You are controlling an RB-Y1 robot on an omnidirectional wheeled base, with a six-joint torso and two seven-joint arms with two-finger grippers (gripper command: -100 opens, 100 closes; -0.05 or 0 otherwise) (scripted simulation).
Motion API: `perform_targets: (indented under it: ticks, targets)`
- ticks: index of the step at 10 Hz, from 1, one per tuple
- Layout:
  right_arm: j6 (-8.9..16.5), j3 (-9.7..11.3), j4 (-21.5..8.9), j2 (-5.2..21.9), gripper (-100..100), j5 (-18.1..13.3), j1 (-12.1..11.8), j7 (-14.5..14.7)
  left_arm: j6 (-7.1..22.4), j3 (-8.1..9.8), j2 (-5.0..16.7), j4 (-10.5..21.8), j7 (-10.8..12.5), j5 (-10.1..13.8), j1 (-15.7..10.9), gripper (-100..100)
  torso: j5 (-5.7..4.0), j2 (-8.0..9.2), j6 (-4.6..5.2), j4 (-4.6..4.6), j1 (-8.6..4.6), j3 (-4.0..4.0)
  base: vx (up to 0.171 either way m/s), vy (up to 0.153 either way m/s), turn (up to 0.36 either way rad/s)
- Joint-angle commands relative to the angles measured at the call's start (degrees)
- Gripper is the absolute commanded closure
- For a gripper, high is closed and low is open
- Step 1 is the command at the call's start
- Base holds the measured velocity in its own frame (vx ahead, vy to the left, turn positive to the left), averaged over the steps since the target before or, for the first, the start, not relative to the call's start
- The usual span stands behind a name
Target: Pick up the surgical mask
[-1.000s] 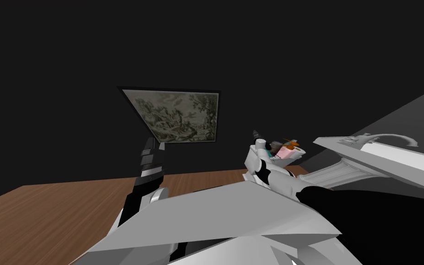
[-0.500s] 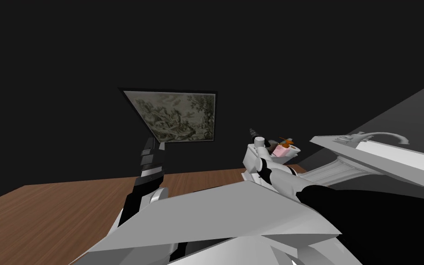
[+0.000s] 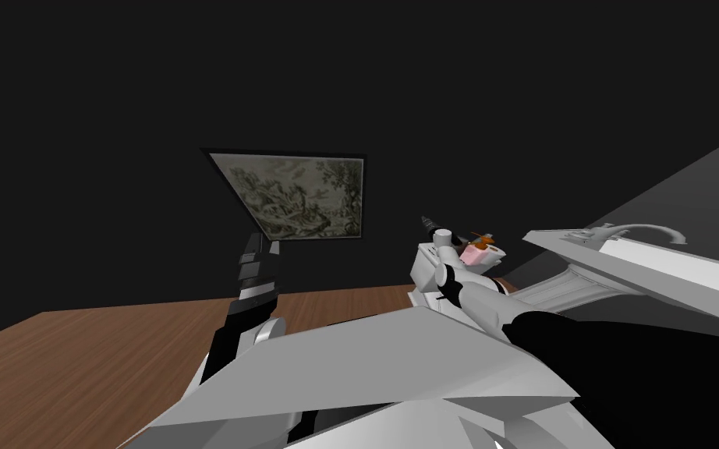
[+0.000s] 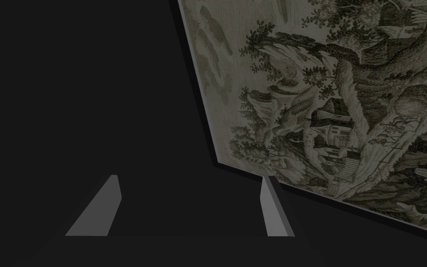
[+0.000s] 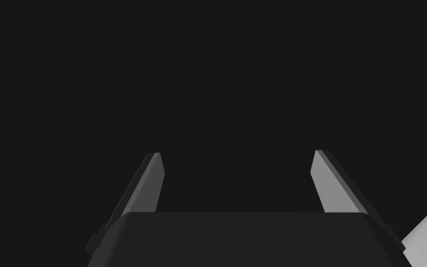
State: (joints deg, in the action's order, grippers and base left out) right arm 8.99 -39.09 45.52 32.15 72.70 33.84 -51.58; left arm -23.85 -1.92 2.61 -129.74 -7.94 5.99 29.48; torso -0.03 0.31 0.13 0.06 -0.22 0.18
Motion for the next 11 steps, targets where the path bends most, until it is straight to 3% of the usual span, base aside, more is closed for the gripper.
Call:
perform_targets:
  ticks: [1,3,4,6,7,11]
  targets:
    - [2.86,-1.40,0.59,-0.16,-100,-2.86,0.79,-1.65,0.00,0.00,0.00,0.00,0.00,0.00,0.00,0,0.00,0.00,0.00,0.00,0.00,0.00,-0.038,-0.054,0.006]
    - [4.98,-1.40,0.59,-0.16,-100,-4.47,0.79,-1.65,0.00,0.00,0.00,0.00,0.00,0.00,0.00,0,0.01,-0.08,0.00,-0.02,0.09,-0.05,-0.010,-0.016,-0.001]
    - [7.20,-0.17,-0.42,1.23,-100,-5.47,1.86,-1.69,0.00,0.00,0.00,0.00,0.00,0.00,0.01,0,0.02,-0.14,0.00,-0.04,0.17,-0.08,-0.025,-0.027,0.013]
    - [9.41,-0.17,-0.42,1.23,-100,-5.47,1.86,-1.69,0.00,0.00,0.00,0.00,0.00,0.00,0.00,0,0.01,-0.08,0.00,-0.02,0.09,-0.05,-0.021,-0.027,0.004]
    - [11.45,1.07,-1.43,2.60,-100,-6.49,2.93,-1.77,0.00,0.00,0.00,0.00,0.00,0.00,0.00,0,0.02,-0.12,0.00,-0.03,0.13,-0.07,-0.026,-0.032,0.016]
    - [17.66,2.29,-2.42,3.95,-100,-7.54,3.99,-1.89,0.00,0.00,0.00,0.00,0.00,0.00,0.00,0,0.02,-0.12,-0.01,-0.03,0.09,-0.07,-0.019,-0.029,0.013]
